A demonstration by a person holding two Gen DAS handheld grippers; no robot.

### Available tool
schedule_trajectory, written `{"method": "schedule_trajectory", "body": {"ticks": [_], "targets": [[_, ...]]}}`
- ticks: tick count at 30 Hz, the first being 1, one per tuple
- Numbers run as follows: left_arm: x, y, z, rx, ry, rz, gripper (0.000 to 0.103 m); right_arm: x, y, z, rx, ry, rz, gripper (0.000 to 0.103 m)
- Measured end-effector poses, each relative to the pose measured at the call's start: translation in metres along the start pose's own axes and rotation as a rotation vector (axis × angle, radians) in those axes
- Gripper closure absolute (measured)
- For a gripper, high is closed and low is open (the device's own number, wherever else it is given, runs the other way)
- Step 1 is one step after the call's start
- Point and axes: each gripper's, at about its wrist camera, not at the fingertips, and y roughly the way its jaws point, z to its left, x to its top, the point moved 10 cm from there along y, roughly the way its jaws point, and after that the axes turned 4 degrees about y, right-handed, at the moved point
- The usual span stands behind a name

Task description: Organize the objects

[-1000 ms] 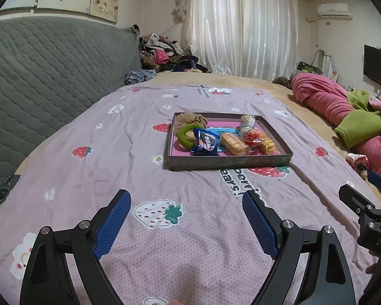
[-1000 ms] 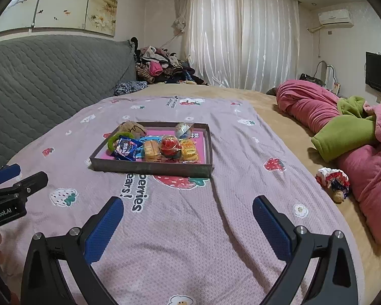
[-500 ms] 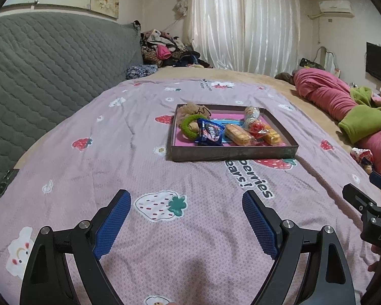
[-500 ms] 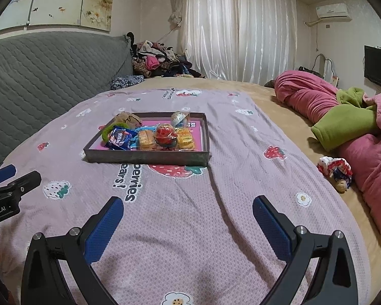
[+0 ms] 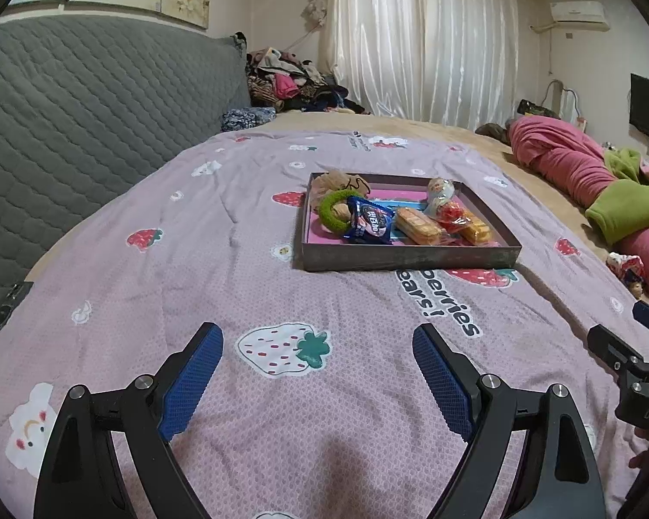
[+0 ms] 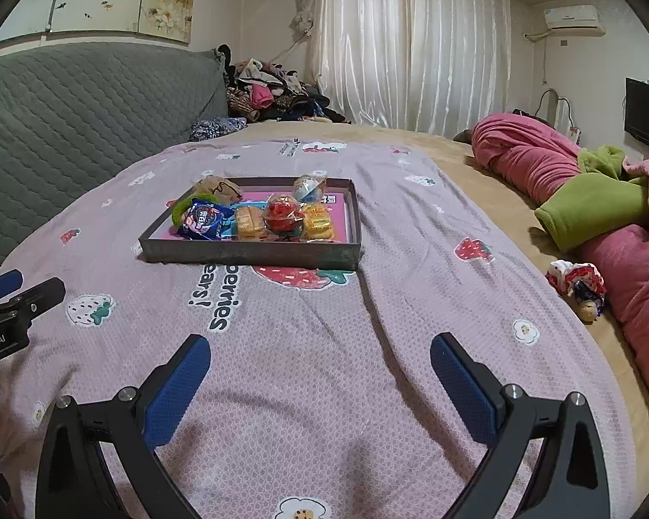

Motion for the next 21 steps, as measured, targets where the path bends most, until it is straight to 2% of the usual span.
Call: {"method": "schedule_trajectory", "body": {"ticks": [13,16,21], "targets": [[0.0013,0.0052,0.0004,0.007,-0.002,-0.001,0.013,-0.0047,0.0039,0.0002,-0.007,-0.010,0.014,0.000],[0.0028,0.0037,0.0038,0.032,-0.007,-0.018,0.013,-0.0062,0.0051,-0.0002,-0.011,-0.012,0.017,0.000],[0.0031,0.0022,0.0029,0.004,-0.013,-0.033,0.013,-0.0088,0.0075,-0.0013,-0.013,-0.008,0.028,0.000]]}}
